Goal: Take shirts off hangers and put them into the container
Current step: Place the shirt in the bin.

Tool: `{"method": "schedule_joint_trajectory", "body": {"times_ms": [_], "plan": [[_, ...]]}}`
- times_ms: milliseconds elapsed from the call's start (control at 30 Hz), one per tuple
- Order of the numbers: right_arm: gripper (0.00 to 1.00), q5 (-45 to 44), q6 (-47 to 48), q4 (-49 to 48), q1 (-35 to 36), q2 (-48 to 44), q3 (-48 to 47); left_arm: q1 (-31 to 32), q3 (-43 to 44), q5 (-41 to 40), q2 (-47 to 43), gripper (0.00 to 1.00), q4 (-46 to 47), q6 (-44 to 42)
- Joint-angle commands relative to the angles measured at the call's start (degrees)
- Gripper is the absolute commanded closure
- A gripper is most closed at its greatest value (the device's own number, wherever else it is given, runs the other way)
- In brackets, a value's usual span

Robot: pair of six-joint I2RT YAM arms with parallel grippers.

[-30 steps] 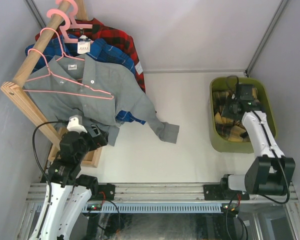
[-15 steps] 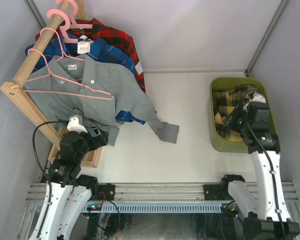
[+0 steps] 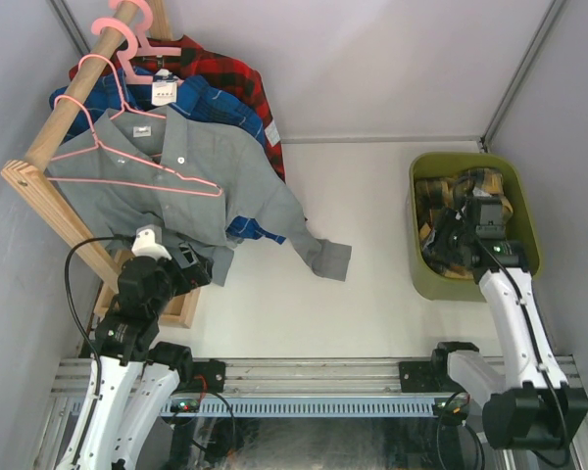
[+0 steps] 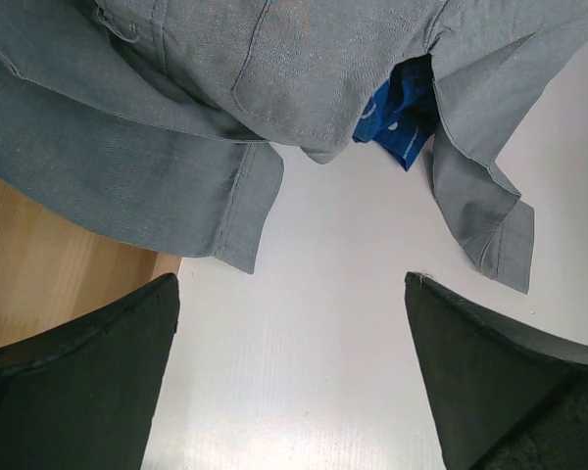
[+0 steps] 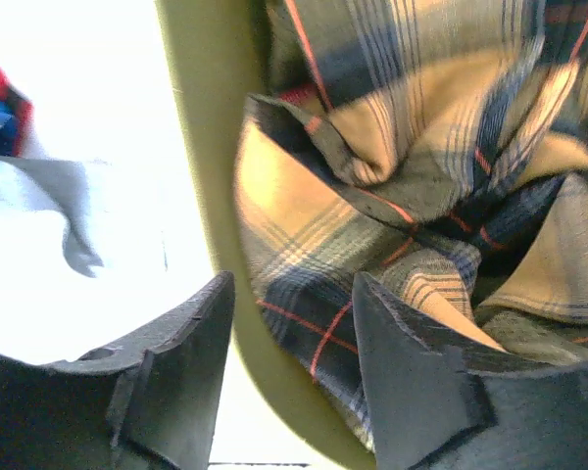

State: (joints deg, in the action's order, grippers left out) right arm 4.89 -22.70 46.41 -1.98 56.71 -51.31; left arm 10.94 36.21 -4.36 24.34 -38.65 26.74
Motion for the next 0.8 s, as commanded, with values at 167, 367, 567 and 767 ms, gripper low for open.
{"method": "schedule_joint_trajectory", "body": {"times_ms": [167, 367, 567, 767], "plan": [[0.41, 15.7, 4.9, -16.9, 4.4, -14.7, -3.1, -0.4, -0.5, -0.3, -0.1, 0.0, 1.8, -1.0], [0.38, 17.5, 5.8, -26.1, 12.3, -17.6, 0.5, -0.4, -0.5, -0.6, -0.7, 0.0, 1.8, -1.0], [0.38, 7.8, 7.3, -25.6, 19.7, -14.2, -0.3, -0.4, -0.6, -0.7, -0.9, 0.0, 1.8, -1.0], [0.37, 1.8, 9.2, -26.2, 25.3, -9.2, -4.8, -0.4, -0.6, -0.4, -0.9, 0.0, 1.9, -1.0]]}}
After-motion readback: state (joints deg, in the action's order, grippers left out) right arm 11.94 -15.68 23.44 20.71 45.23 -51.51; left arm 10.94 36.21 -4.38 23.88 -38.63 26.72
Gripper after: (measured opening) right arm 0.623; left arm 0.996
